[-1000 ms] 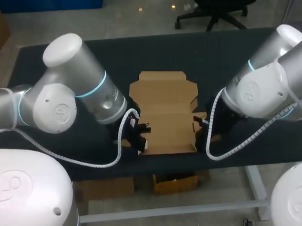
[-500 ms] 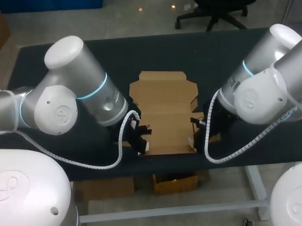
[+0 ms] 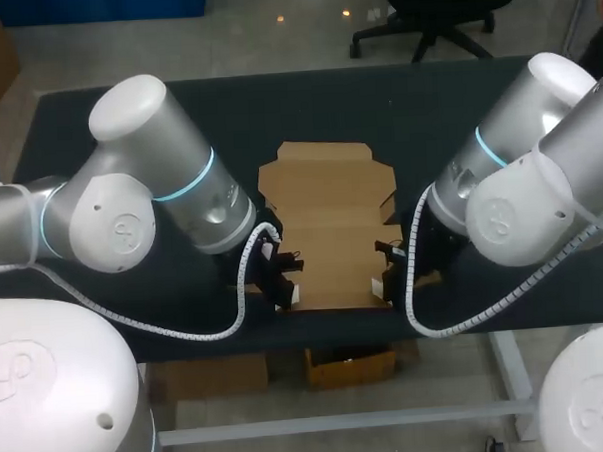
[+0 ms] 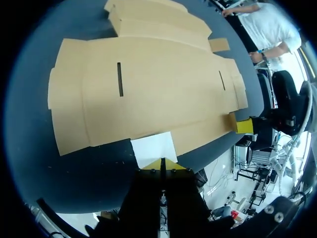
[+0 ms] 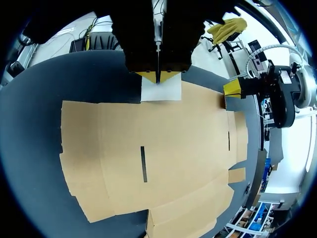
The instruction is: Assemble the packaging by folding the flat box into shape, placing the metal phone stand inside, and closing the box properly
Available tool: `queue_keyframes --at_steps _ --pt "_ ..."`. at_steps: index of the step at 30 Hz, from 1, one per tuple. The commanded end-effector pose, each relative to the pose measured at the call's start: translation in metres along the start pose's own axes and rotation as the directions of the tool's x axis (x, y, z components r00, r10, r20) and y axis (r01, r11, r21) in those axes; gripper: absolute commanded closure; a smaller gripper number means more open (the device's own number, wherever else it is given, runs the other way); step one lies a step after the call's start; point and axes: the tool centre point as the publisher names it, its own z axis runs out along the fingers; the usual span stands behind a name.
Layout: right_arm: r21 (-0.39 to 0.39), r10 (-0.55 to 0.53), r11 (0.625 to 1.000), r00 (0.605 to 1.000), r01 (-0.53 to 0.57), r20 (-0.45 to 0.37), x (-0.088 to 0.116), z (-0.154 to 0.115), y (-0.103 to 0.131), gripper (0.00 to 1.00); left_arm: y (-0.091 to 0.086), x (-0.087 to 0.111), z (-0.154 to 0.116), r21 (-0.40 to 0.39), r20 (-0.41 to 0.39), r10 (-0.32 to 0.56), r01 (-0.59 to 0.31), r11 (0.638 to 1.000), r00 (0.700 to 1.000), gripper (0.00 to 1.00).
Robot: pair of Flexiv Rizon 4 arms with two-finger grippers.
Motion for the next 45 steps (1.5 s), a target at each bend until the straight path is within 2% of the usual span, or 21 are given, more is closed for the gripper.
queue_keyframes --at_steps 1,13,24,45 --pt "-0.008 0.000 1.000 1.000 0.000 0.006 0.000 0.007 -0.001 1.00 -0.001 0.003 0.004 0.001 0.013 0.002 -0.002 1.000 1.000 1.00" --pt "-0.010 -0.012 1.000 1.000 0.012 0.013 0.002 0.014 -0.002 1.00 -0.003 0.005 0.010 0.017 0.056 0.006 -0.007 1.000 0.998 1.00" --pt "-0.028 -0.019 0.999 1.000 0.019 0.021 0.002 0.017 -0.003 1.00 -0.004 0.003 0.013 0.042 0.063 0.007 -0.010 0.999 0.998 1.00" --pt "-0.035 -0.008 0.999 0.997 0.010 0.076 -0.004 0.030 -0.003 1.00 -0.001 -0.003 0.020 0.057 0.098 -0.016 0.010 0.998 0.995 1.00"
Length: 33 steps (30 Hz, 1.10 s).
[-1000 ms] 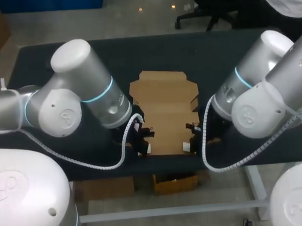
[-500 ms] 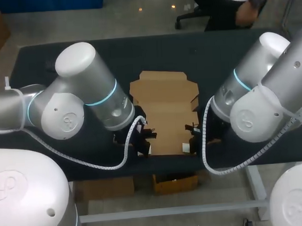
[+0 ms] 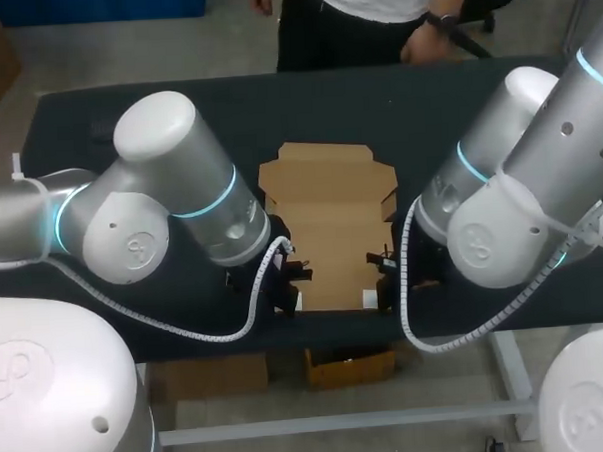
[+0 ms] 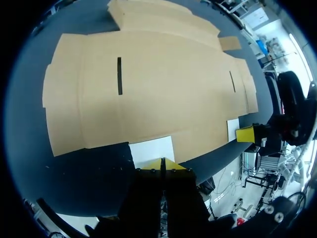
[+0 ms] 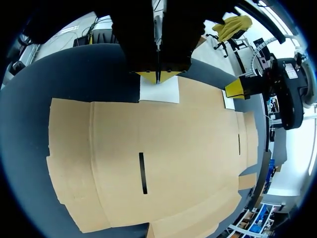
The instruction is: Assemble the packaging by folding the flat box into shape, placing the metal phone stand inside, and closing the box properly
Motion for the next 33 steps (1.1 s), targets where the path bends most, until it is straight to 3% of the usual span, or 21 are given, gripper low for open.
queue_keyframes --at_steps 1,5,14,33 --pt "-0.014 0.002 1.000 1.000 -0.001 0.024 0.000 0.012 -0.001 1.00 0.002 0.001 0.004 -0.001 0.010 -0.003 0.003 1.000 1.000 1.00" --pt "-0.021 0.004 1.000 1.000 -0.004 0.021 -0.002 0.009 -0.001 1.00 0.003 -0.001 0.002 -0.002 0.016 -0.009 0.009 1.000 1.000 1.00" --pt "-0.082 0.007 0.997 0.999 -0.010 -0.040 -0.006 -0.027 -0.003 1.00 0.002 -0.001 -0.025 0.052 0.029 -0.004 0.003 0.999 1.000 1.00" --pt "-0.111 0.027 0.993 0.993 -0.040 -0.111 -0.031 -0.053 -0.005 1.00 -0.004 -0.012 -0.051 0.110 0.075 -0.025 0.017 0.994 0.997 1.00"
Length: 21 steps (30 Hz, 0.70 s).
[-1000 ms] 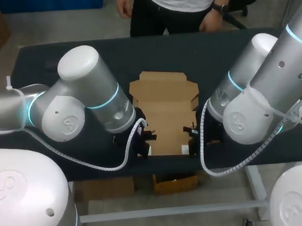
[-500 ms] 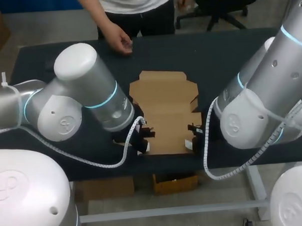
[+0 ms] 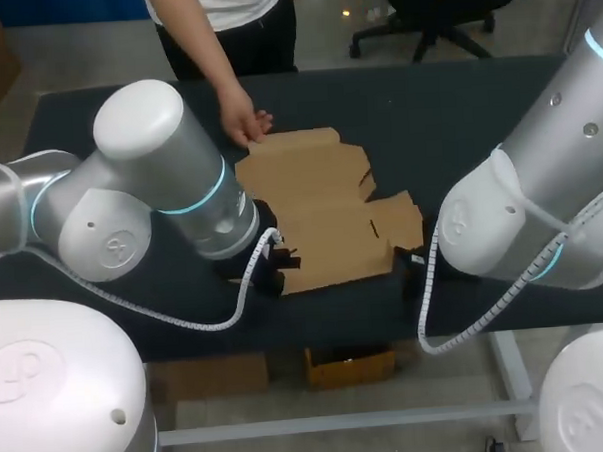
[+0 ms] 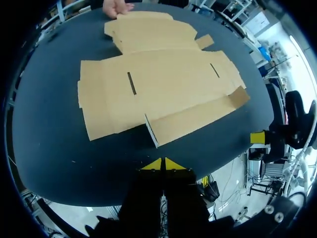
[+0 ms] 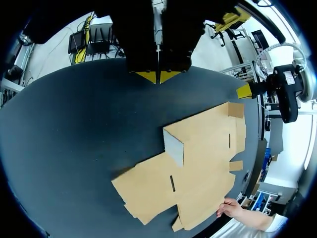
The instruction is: Assemble the packaging by folding the flat box into shape, placing the metal phone stand inside, and closing the box properly
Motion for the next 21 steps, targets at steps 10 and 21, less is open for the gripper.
queue_keyframes --at_steps 10,21 --pt "0.001 0.018 1.000 0.995 -0.018 -0.100 -0.029 -0.028 0.004 1.00 -0.001 -0.014 -0.029 0.056 0.033 -0.037 0.035 0.998 0.999 1.00" --pt "-0.002 -0.015 1.000 0.990 0.015 -0.144 -0.042 -0.044 0.013 1.00 0.001 -0.026 -0.049 0.104 0.060 -0.071 0.064 0.992 0.996 1.00"
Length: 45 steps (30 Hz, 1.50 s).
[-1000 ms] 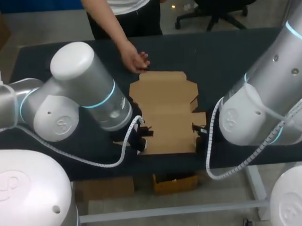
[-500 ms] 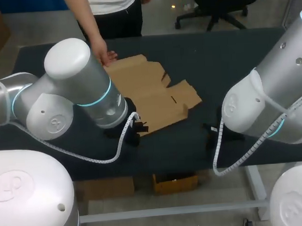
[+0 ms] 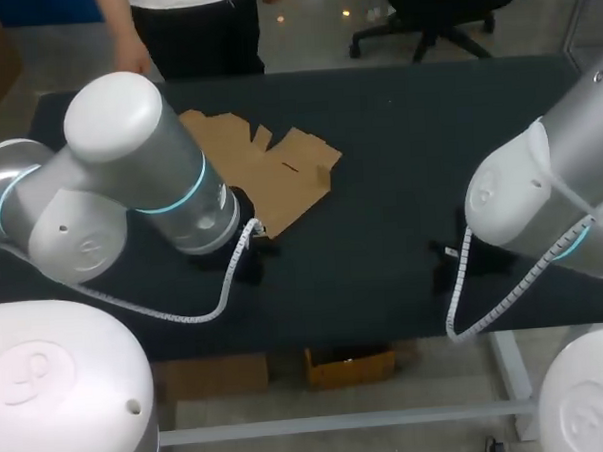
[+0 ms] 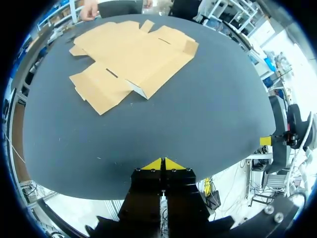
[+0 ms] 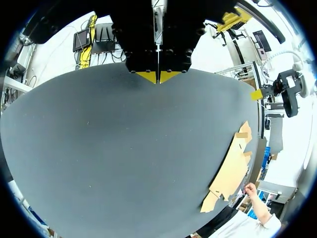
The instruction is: Assemble the packaging by folding the flat box into shape, placing the metal phone stand inside, and closing the box properly
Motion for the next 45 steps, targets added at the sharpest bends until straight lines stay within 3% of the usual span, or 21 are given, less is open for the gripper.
queue_keyframes --at_steps 1,21,23,25,27,28,30,31,32,33,35,45 --pt "0.016 -0.008 1.000 0.988 0.011 -0.154 -0.008 -0.014 0.005 1.00 0.006 -0.006 -0.014 0.022 0.011 -0.015 0.014 1.000 1.000 1.00" --pt "0.002 -0.084 0.996 0.985 0.085 -0.153 -0.023 -0.045 0.024 1.00 0.005 -0.019 -0.034 0.050 0.015 -0.070 0.069 0.996 0.997 1.00" --pt "0.004 -0.100 0.995 0.983 0.102 -0.153 -0.024 -0.049 0.028 0.87 0.004 -0.021 -0.036 0.052 0.015 -0.078 0.077 0.996 0.997 1.00" --pt "0.003 -0.102 0.995 0.983 0.103 -0.155 -0.026 -0.051 0.031 0.84 0.004 -0.023 -0.037 0.053 0.020 -0.088 0.087 0.995 0.996 0.98" --pt "0.002 -0.104 0.994 0.983 0.106 -0.153 -0.028 -0.053 0.035 0.80 0.004 -0.026 -0.038 0.054 0.021 -0.096 0.095 0.994 0.995 0.75" --pt "0.003 -0.106 0.994 0.983 0.107 -0.153 -0.029 -0.054 0.037 0.80 0.004 -0.027 -0.039 0.054 0.022 -0.107 0.105 0.993 0.994 0.71" --pt "0.006 -0.115 0.993 0.982 0.117 -0.153 -0.030 -0.055 0.040 0.77 0.005 -0.029 -0.041 0.056 0.024 -0.115 0.113 0.992 0.993 0.54" --pt "0.008 -0.120 0.992 0.980 0.123 -0.156 -0.030 -0.056 0.042 0.66 0.006 -0.030 -0.042 0.056 0.026 -0.122 0.121 0.991 0.992 0.43" --pt "0.011 -0.124 0.992 0.980 0.127 -0.153 -0.030 -0.056 0.044 0.56 0.006 -0.031 -0.043 0.056 0.027 -0.126 0.124 0.991 0.992 0.15" --pt "0.012 -0.128 0.991 0.980 0.132 -0.149 -0.030 -0.057 0.046 0.42 0.007 -0.032 -0.043 0.055 0.028 -0.133 0.131 0.990 0.991 0.00" --pt "0.014 -0.138 0.990 0.980 0.141 -0.145 -0.030 -0.058 0.050 0.00 0.008 -0.033 -0.045 0.056 0.033 -0.143 0.141 0.988 0.989 0.00" --pt "0.016 -0.164 0.986 0.975 0.168 -0.150 -0.038 -0.068 0.063 0.00 0.011 -0.033 -0.051 0.047 0.046 -0.188 0.186 0.981 0.981 0.00"
